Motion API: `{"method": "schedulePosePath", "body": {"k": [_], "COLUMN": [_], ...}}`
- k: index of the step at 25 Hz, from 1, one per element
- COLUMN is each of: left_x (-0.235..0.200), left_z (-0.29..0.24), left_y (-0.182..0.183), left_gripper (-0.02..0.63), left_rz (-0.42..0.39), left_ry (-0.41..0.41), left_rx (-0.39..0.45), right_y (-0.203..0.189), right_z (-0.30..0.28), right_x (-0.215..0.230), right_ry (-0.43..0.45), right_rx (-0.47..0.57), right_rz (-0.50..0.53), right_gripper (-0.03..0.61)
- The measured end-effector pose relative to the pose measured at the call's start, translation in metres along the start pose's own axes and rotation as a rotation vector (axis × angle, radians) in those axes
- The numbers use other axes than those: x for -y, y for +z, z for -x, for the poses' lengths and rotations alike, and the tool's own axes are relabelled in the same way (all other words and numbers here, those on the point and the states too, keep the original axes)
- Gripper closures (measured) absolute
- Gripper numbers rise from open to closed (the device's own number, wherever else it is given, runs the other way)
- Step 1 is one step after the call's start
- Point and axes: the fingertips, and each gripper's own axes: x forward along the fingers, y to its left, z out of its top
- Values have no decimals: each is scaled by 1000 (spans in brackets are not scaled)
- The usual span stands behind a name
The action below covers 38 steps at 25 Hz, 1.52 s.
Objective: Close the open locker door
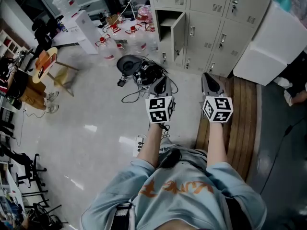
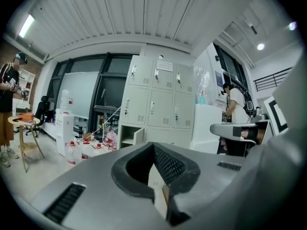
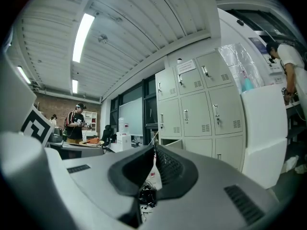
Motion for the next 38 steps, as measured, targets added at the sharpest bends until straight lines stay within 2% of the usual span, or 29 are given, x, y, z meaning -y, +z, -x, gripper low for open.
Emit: {"method": "schedulePosePath", "body": {"k": [8,17,22,29,38], "left_x": [-16,-78,-121,-158,-160], "left_z": [-24,-60,-71,-85,-112], "left_y": [5,31,19,6,11], "left_gripper": [592,592,592,592,592], "left_rz": [-2,30,86,75,59], "left_ry": [-44,-70,-67,-89,-144], "left_rx": [6,23,-24,-76,-66], "right_y": [-1,12,5,-18,-18], "right_z": [-27,-94,-126,-153,-169], "right_x": [-2,-33,-57,-75,-59], "right_ry": [-17,-10,-16,-52,-108], "right_rx": [-25,-58,-104,-152,-145], "right_rz": [9,50,52,25,20], "right_gripper": [545,545,545,545,545]}}
